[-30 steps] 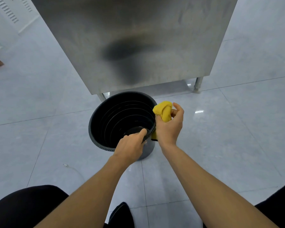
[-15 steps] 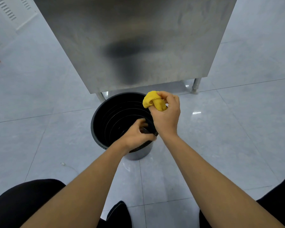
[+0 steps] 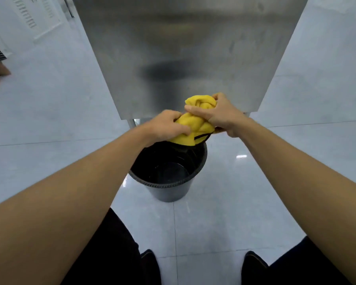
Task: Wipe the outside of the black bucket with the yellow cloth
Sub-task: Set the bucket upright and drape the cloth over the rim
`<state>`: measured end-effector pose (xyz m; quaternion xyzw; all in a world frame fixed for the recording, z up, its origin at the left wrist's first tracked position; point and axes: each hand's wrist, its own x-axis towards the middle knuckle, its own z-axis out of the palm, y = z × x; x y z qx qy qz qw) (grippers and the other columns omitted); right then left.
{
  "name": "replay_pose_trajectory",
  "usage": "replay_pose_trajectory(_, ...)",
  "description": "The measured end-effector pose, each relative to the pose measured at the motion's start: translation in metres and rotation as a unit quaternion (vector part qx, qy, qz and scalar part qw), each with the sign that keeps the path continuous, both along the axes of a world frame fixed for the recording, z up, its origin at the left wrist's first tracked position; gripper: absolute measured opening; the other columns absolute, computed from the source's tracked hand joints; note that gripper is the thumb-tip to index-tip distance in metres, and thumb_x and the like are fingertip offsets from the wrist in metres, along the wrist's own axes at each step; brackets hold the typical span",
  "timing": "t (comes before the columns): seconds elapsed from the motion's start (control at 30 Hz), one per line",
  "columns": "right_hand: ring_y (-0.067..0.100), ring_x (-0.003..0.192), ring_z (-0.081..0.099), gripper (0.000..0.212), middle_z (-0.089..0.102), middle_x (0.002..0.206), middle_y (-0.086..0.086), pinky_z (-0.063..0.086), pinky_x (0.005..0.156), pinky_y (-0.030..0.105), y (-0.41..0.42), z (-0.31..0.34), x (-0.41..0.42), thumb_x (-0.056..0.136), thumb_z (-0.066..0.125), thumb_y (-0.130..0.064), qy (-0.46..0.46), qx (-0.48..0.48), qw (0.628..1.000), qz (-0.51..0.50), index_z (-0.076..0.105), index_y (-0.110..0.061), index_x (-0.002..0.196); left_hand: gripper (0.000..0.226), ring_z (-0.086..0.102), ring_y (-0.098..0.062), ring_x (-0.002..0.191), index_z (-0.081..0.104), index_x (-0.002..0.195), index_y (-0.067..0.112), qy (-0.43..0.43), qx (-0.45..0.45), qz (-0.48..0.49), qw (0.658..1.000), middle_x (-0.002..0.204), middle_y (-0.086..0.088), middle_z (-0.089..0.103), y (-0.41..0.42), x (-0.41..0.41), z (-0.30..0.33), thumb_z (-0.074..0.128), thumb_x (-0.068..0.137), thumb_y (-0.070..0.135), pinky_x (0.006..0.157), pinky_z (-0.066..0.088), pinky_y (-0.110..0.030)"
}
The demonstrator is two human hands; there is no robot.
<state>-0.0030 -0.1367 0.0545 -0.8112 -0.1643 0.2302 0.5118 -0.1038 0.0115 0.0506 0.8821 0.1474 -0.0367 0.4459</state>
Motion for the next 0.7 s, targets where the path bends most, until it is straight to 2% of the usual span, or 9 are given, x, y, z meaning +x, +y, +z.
replay_pose_trajectory(0.1, 0.013, 0.089, 0.059, 0.065, 0.065, 0.106, -0.004, 0.053, 0.06, 0.027, -0.017, 0.016, 0.009, 0.07, 0.08, -0.063, 0.021, -0.136, 0.982, 0.131, 0.058, -0.025, 0.118, 0.029, 0.055, -0.017, 0.072, 0.064, 0.091, 0.007, -0.016, 0.015, 0.034, 0.999, 0.081, -0.004, 0.058, 0.011, -0.002, 0.007, 0.065, 0.074, 0.03, 0.065, 0.044, -0.031)
replay_pose_trajectory(0.17, 0.012, 0.094, 0.057, 0.052, 0.066, 0.108, -0.006, 0.057, 0.072, 0.028, -0.029, 0.01, 0.016, 0.074, 0.081, -0.054, 0.064, -0.167, 0.967, 0.181, 0.067, -0.027, 0.116, 0.022, 0.052, -0.017, 0.068, 0.061, 0.083, 0.012, 0.004, -0.02, 0.067, 0.998, 0.078, -0.004, 0.055, 0.01, -0.005, -0.002, 0.065, 0.069, 0.029, 0.063, 0.041, -0.03)
replay_pose_trajectory(0.27, 0.011, 0.118, 0.061, 0.061, 0.07, 0.123, -0.005, 0.056, 0.096, 0.032, -0.039, -0.006, 0.023, 0.064, 0.088, -0.041, 0.146, -0.114, 0.969, 0.161, 0.071, -0.019, 0.119, 0.03, 0.058, -0.024, 0.066, 0.064, 0.084, 0.011, 0.088, -0.17, 0.086, 0.978, 0.081, -0.011, 0.061, 0.005, -0.005, -0.008, 0.068, 0.058, 0.025, 0.064, 0.046, -0.032)
replay_pose_trajectory(0.33, 0.016, 0.121, 0.062, 0.059, 0.071, 0.124, 0.001, 0.057, 0.094, 0.032, -0.04, -0.016, 0.027, 0.068, 0.087, -0.027, 0.205, -0.055, 0.967, 0.139, 0.069, -0.011, 0.122, 0.038, 0.067, -0.029, 0.076, 0.07, 0.1, 0.005, 0.127, -0.31, 0.058, 0.94, 0.096, -0.018, 0.071, 0.007, -0.005, -0.008, 0.068, 0.072, 0.03, 0.074, 0.052, -0.035)
replay_pose_trajectory(0.4, 0.019, 0.11, 0.065, 0.046, 0.072, 0.118, 0.007, 0.059, 0.081, 0.03, -0.04, -0.02, 0.031, 0.077, 0.082, -0.011, 0.242, -0.023, 0.961, 0.129, 0.068, -0.003, 0.12, 0.055, 0.068, -0.032, 0.096, 0.07, 0.117, 0.004, 0.137, -0.38, 0.027, 0.914, 0.114, -0.018, 0.072, 0.012, -0.001, -0.009, 0.063, 0.082, 0.046, 0.093, 0.05, -0.039)
replay_pose_trajectory(0.47, 0.02, 0.089, 0.061, 0.029, 0.066, 0.099, 0.009, 0.051, 0.063, 0.026, -0.04, -0.021, 0.035, 0.08, 0.078, 0.002, 0.244, -0.035, 0.96, 0.129, 0.065, -0.008, 0.104, 0.053, 0.069, -0.029, 0.102, 0.072, 0.115, 0.009, 0.109, -0.298, 0.058, 0.946, 0.112, -0.011, 0.074, 0.014, 0.007, -0.016, 0.068, 0.083, 0.05, 0.101, 0.05, -0.042)
replay_pose_trajectory(0.53, 0.016, 0.077, 0.053, 0.029, 0.058, 0.09, 0.006, 0.038, 0.056, 0.024, -0.038, -0.023, 0.04, 0.08, 0.076, 0.006, 0.242, -0.056, 0.96, 0.132, 0.06, -0.013, 0.095, 0.043, 0.07, -0.023, 0.099, 0.074, 0.11, 0.012, 0.061, -0.126, 0.082, 0.987, 0.108, -0.005, 0.074, 0.017, 0.013, -0.027, 0.069, 0.085, 0.048, 0.097, 0.053, -0.041)
replay_pose_trajectory(0.63, 0.018, 0.084, 0.047, 0.039, 0.059, 0.095, 0.004, 0.041, 0.06, 0.025, -0.039, -0.024, 0.042, 0.075, 0.086, -0.012, 0.22, -0.109, 0.96, 0.138, 0.067, -0.013, 0.109, 0.05, 0.069, -0.024, 0.093, 0.071, 0.103, -0.001, 0.052, -0.027, -0.011, 0.998, 0.101, -0.009, 0.074, 0.022, 0.013, -0.039, 0.057, 0.093, 0.046, 0.092, 0.051, -0.047)
replay_pose_trajectory(0.7, 0.018, 0.091, 0.057, 0.052, 0.068, 0.1, 0.004, 0.052, 0.07, 0.027, -0.039, -0.026, 0.042, 0.074, 0.088, -0.027, 0.194, -0.156, 0.957, 0.15, 0.069, -0.009, 0.119, 0.056, 0.063, -0.022, 0.083, 0.066, 0.095, -0.006, 0.044, 0.047, -0.06, 0.996, 0.089, -0.013, 0.07, 0.023, 0.013, -0.044, 0.05, 0.092, 0.047, 0.087, 0.051, -0.051)
